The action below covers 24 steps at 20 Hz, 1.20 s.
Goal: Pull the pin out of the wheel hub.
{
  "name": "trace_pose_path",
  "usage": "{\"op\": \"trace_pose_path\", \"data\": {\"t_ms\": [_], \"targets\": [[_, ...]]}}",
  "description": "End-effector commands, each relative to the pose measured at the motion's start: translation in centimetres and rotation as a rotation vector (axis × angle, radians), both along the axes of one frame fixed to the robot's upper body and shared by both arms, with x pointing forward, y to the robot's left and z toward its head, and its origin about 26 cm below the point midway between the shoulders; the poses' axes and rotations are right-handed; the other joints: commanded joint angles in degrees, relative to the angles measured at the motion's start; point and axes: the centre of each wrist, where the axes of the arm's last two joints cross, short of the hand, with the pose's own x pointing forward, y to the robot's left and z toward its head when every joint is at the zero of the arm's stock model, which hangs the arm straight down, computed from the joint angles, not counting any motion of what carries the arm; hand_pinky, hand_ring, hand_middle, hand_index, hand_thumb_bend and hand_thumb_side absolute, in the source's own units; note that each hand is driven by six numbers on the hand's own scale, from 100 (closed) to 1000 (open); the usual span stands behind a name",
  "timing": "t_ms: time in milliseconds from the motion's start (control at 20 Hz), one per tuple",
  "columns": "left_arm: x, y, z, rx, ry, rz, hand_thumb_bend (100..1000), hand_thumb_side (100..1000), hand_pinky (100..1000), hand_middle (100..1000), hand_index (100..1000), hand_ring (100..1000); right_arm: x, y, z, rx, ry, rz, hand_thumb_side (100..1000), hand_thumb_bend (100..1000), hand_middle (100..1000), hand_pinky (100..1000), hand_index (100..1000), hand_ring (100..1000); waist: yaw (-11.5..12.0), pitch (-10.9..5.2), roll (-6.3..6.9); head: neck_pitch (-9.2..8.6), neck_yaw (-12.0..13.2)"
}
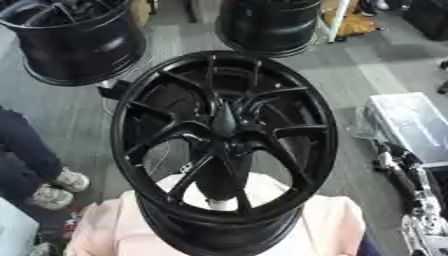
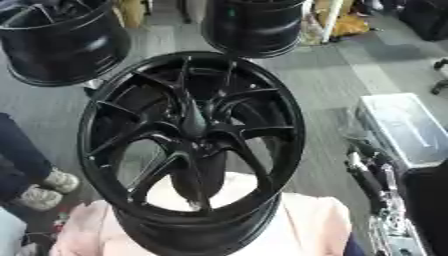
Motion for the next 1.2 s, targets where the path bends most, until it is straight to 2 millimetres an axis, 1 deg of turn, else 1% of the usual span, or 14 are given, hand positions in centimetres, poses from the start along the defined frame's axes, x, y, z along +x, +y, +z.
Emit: {"op": "trace_pose_path", "data": {"t_ms": [50,200,350,450,550,650,800,1200], "targets": [[-0.6,-1.2,2.0,-0.207,-0.234,0.075,299,761,755,644,722,642,0.4,-0.1,0.7,0.003,-0.028,-0.004,456,163,758,660,789,623,0.2,-0.18,-0.15,-0.11,-0.3],[-1.1,-3.6,3.4,-0.387,-0.395,0.104,274,765,752,633,702,638,0.5,0.1,0.6,0.012,-0.029,0.0,455,165,758,660,789,623,0.3,0.02,-0.66,-0.11,-0.5],[-1.2,-6.6,5.2,-0.533,-0.546,0.104,268,754,749,632,698,642,0.5,0.4,0.5,0.021,-0.03,0.003,455,165,757,660,789,623,0.6,0.14,-1.3,-0.11,-0.7],[-1.5,-8.4,6.2,-0.608,-0.611,0.099,268,746,743,625,690,638,0.5,0.5,0.5,0.026,-0.032,0.004,455,167,757,660,789,623,0.8,0.28,-1.67,-0.11,-0.7],[-1.7,-9.6,6.9,-0.674,-0.646,0.094,264,743,739,621,688,635,0.6,0.7,0.5,0.031,-0.035,0.008,454,168,757,660,789,623,0.8,0.53,-2.01,-0.12,-0.5],[-1.9,-10.4,7.1,-0.717,-0.655,0.084,261,745,738,619,686,634,0.7,0.9,0.5,0.035,-0.037,0.015,454,169,757,660,790,622,0.6,0.71,-2.23,-0.12,-0.3],[-2.0,-11.0,7.2,-0.744,-0.641,0.067,257,746,736,616,686,630,0.8,1.1,0.5,0.038,-0.04,0.022,453,170,757,660,790,623,0.4,0.8,-2.33,-0.11,-0.1],[-2.1,-11.2,6.8,-0.755,-0.614,0.06,245,746,732,609,682,623,0.9,1.2,0.6,0.038,-0.043,0.031,454,168,757,660,789,623,0.4,0.87,-2.27,-0.14,0.0]]}}
